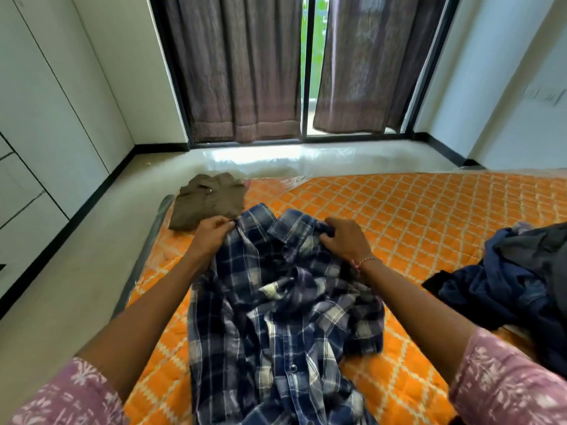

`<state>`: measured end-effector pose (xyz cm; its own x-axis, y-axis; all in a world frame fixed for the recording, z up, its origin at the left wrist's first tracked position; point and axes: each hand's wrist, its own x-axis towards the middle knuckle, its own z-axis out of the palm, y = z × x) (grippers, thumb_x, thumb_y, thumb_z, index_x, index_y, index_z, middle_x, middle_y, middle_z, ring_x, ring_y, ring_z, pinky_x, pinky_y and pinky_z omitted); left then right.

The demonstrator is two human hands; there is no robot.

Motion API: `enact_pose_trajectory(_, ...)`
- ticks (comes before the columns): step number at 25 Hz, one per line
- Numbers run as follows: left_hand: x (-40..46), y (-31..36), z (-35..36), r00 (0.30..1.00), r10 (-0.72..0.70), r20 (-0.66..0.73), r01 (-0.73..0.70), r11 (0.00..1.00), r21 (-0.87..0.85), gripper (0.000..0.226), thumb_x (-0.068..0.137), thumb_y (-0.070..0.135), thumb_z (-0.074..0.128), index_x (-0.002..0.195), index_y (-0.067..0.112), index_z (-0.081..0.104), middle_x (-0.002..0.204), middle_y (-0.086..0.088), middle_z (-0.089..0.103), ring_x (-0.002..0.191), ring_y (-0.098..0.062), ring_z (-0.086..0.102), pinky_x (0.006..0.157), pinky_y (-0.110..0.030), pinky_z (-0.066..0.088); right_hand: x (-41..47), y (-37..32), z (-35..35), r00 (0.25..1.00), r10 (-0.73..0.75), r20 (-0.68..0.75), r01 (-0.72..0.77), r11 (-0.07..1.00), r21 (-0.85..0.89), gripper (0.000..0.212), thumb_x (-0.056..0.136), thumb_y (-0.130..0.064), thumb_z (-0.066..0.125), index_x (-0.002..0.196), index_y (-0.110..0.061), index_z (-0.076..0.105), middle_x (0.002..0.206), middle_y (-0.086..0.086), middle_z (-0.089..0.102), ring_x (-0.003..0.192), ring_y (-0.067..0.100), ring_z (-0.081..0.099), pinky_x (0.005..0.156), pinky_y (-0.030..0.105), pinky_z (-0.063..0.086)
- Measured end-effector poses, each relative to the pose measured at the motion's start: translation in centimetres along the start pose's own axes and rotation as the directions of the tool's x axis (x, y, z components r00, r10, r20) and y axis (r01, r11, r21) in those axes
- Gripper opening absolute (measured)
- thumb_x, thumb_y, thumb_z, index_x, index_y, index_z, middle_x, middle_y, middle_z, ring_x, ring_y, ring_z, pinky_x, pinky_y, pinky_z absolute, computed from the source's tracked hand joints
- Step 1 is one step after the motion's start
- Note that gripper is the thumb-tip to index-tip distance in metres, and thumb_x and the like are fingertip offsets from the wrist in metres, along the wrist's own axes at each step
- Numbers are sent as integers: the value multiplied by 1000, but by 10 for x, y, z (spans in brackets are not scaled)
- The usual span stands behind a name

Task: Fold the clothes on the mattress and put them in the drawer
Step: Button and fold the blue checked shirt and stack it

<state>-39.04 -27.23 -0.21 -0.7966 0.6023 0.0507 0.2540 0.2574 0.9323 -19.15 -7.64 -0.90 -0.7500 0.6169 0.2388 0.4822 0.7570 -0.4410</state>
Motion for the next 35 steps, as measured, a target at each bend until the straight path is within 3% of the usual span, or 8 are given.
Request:
enact_pose_trajectory(6,3,119,-48,959,278,-55,-280,959,-42,29,87,3,62,61,17,57,46,17,56,46,6,47,53,-9,37,33,-35,-114,926,-175,-334,7,894,-448,16,91,-1,44,101,2,57,99,24,63,88,43,63,63,43,44)
enact_pose_trajectory(10,-11,181,-75,888,451,92,-460,880,123,16,81,12,74,71,7,61,69,-6,63,61,-6,55,62,-25,42,54,-71,-176,836,238,-494,-215,971,103,25,90,-1,42,102,8,62,108,28,63,102,41,59,78,41,44)
enact_pose_trajectory(13,-13,209,-102,863,441,246,-481,574,663,34,81,33,74,93,2,70,87,-17,67,80,-26,62,67,-31,42,54,-90,-217,882,157,-445,24,926,376,24,88,-5,57,65,-3,62,64,14,56,69,23,53,54,25,35)
enact_pose_trajectory(17,-23,234,-112,862,507,1,-142,240,960,21,92,26,58,101,9,67,102,-15,65,91,-34,64,76,-36,49,43,-99,-249,931,-217,-292,125,945,-303,19,90,-9,56,77,-6,70,78,20,62,77,31,60,67,34,44)
enact_pose_trajectory(23,-20,287,-107,732,630,-260,-82,461,884,17,91,0,50,99,-5,64,102,-23,61,90,-40,63,75,-41,51,44,-116,-293,830,-208,-518,-191,766,-614,24,94,-1,44,107,-3,65,103,15,65,97,34,63,72,37,50)
enact_pose_trajectory(28,-2,298,-102,836,293,-464,-127,926,357,15,90,5,55,97,-1,67,105,-20,67,89,-37,65,81,-44,56,50,-117,-333,752,127,-647,-240,967,-89,24,89,2,48,105,2,66,110,22,65,104,40,60,84,40,50)
enact_pose_trajectory(32,-11,287,-96,735,573,-362,-409,801,437,24,83,-4,51,94,0,72,98,-22,69,91,-38,64,82,-41,52,47,-116,-335,711,164,-683,-59,983,175,26,82,3,51,97,1,72,104,21,68,98,37,63,85,38,52)
enact_pose_trajectory(35,-17,272,-84,739,561,-372,-321,779,538,23,83,-2,47,90,-2,70,95,-26,67,87,-42,61,73,-42,48,37,-117,-320,740,195,-644,-87,977,196,30,90,4,39,104,6,65,112,25,63,103,41,59,84,41,48)
